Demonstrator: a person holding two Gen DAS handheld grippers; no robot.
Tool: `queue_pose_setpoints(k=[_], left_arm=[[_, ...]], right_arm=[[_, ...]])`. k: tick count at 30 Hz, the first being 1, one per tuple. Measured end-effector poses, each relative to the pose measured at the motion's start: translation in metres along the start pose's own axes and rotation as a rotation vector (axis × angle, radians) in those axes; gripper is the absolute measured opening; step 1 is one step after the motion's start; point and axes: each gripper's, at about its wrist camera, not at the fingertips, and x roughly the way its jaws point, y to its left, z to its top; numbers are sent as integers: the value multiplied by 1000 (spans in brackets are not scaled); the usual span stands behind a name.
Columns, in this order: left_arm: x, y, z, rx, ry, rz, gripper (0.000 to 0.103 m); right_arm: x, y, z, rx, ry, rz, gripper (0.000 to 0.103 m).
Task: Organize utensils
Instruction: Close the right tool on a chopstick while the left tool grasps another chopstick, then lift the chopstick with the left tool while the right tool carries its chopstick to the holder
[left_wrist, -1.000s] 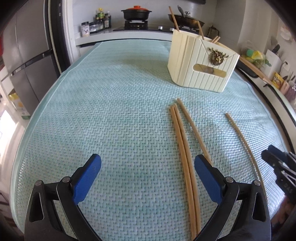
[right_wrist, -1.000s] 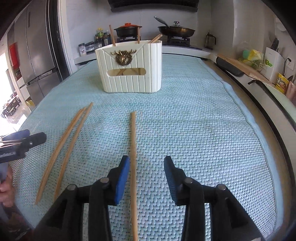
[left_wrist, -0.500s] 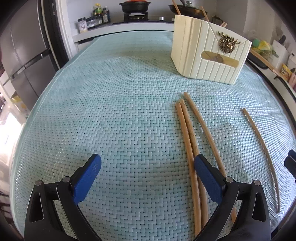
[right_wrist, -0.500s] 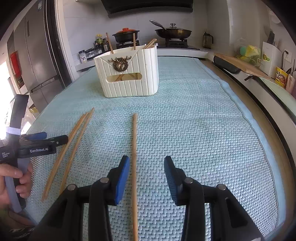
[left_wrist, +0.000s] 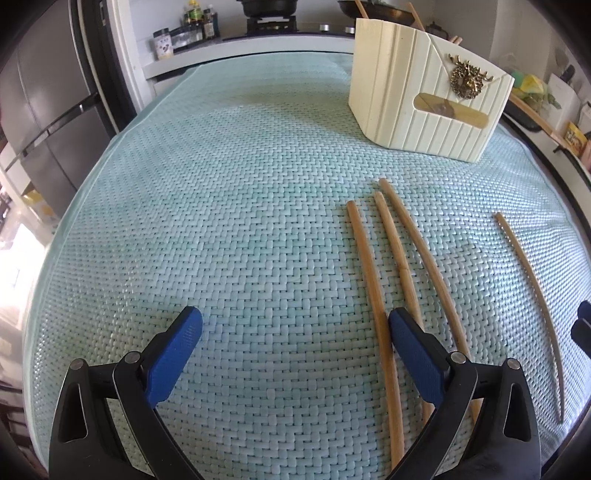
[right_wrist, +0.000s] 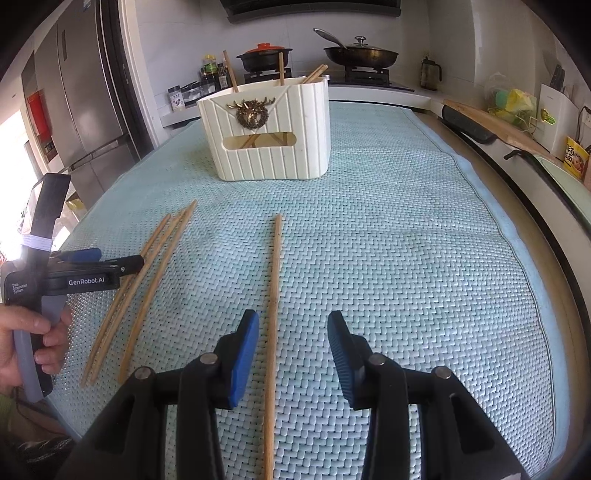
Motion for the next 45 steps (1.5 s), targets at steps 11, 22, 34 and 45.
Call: queue_pose_setpoints(k=[11, 22, 34, 45], left_arm=[[14, 1, 19, 45, 43, -52, 101], [30, -11, 60, 90, 100, -121, 62], [23, -22, 53, 95, 68, -170, 5], [-80, 2, 75, 45, -175, -233, 5]], right_arm=[[46, 16, 25, -117, 113, -5, 44], [89, 23, 68, -166, 151, -3, 23], [97, -2, 94, -72, 142, 79, 6], [-18, -15, 124, 10, -96, 237, 6]])
